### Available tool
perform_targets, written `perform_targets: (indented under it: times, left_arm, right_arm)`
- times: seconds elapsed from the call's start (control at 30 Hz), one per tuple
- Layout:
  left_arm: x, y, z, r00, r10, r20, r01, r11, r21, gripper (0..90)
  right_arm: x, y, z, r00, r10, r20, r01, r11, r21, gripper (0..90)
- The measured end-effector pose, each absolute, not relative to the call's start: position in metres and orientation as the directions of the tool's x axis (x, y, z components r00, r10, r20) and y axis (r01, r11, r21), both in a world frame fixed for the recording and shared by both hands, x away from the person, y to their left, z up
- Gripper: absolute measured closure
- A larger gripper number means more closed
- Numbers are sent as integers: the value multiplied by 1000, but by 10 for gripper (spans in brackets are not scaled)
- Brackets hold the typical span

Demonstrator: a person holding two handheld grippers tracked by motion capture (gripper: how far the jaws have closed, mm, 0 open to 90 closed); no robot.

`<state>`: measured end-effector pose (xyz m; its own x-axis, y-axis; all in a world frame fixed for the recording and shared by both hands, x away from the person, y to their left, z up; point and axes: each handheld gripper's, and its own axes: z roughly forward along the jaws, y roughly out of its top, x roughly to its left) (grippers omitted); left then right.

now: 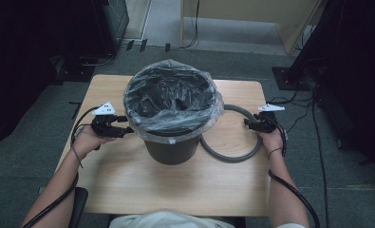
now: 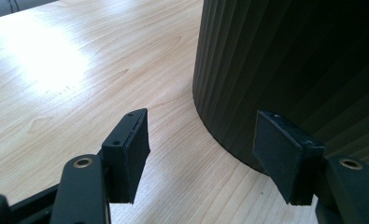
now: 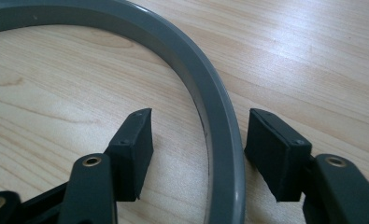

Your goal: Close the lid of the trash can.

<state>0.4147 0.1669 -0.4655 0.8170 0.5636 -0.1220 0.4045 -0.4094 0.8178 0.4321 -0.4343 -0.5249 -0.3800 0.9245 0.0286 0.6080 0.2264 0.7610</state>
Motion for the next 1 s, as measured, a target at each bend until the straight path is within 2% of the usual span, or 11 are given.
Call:
perform_targets:
  times: [0.13,0.23,0.27,0.3,0.33,0.63,0.73,1.0]
  left_arm:
    - [414,166,-466,821,559,-118,401,-417,815,358]
    - [415,166,-467,820,559,-119,405,-422,811,359]
    - [415,166,-467,820,559,-119,405,-422,811,359]
    - [415,166,-467,819,562,-120,407,-419,812,359]
    - [415,167,-467,817,564,-121,408,-416,813,359]
    - [416,169,-466,815,566,-125,407,-405,819,361]
    - [415,169,-466,815,566,-125,405,-402,821,362]
    - [415,170,-463,813,569,-123,400,-393,828,363]
  right_arm:
    - [432,-430,-525,-371,928,29,607,219,764,472]
    - [430,-428,-525,-359,933,26,606,212,767,582]
    - [430,-428,-525,-359,933,26,606,212,767,582]
    - [429,-428,-524,-340,940,27,609,198,768,637]
    - [427,-430,-524,-303,953,27,613,173,771,744]
    - [425,-440,-520,-326,944,54,641,178,747,791]
    - [424,-445,-518,-307,947,91,654,140,744,794]
    - [421,-446,-508,-316,943,103,663,142,735,794]
